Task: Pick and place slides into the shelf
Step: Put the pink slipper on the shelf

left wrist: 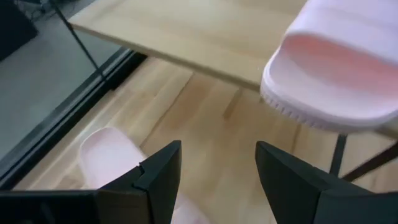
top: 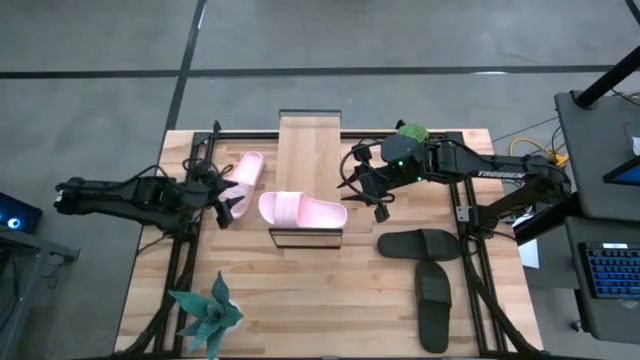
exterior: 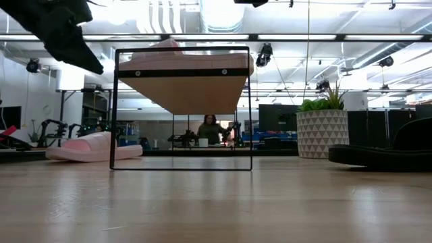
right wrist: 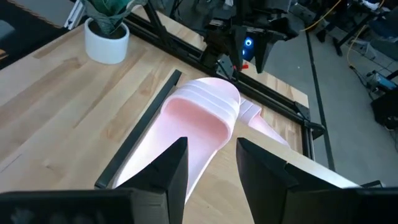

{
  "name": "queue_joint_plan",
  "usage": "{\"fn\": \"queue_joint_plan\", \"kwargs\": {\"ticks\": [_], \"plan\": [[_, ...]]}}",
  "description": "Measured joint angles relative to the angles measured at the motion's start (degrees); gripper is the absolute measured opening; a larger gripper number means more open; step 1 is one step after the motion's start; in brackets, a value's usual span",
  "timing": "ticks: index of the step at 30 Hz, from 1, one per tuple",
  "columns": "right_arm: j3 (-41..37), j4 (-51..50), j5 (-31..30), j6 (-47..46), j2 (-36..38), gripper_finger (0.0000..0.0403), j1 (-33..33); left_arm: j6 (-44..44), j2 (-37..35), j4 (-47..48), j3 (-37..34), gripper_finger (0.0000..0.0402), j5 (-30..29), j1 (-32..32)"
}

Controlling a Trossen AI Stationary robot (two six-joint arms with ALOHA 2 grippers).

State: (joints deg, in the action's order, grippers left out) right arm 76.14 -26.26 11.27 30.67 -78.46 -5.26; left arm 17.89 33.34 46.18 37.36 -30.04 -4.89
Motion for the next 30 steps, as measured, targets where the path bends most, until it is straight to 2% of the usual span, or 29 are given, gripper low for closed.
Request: {"fn": "queue_joint_plan", "kwargs": {"ticks": [9,15,19,25,30], "plan": [[0.0,0.1,-0.9,0.9,0.0,0.0125,0.0,4.1,4.1,15.4,14.8,0.0191,-0.4,2.0],[0.0,0.2,-0.9,1.4,0.0,0.0125,0.0,2.2,8.3,21.3,23.6,0.0191,-0.6,7.6],[0.0,0.2,-0.9,1.4,0.0,0.0124,0.0,-2.2,11.9,23.0,26.9,0.0191,3.3,14.8],[0.0,0.2,-0.9,1.3,0.0,0.0121,0.0,-13.6,20.6,24.3,27.7,0.0191,17.8,29.0],[0.0,0.2,-0.9,1.4,0.0,0.0123,0.0,-23.5,28.5,26.9,29.8,0.0191,20.7,40.0]]}}
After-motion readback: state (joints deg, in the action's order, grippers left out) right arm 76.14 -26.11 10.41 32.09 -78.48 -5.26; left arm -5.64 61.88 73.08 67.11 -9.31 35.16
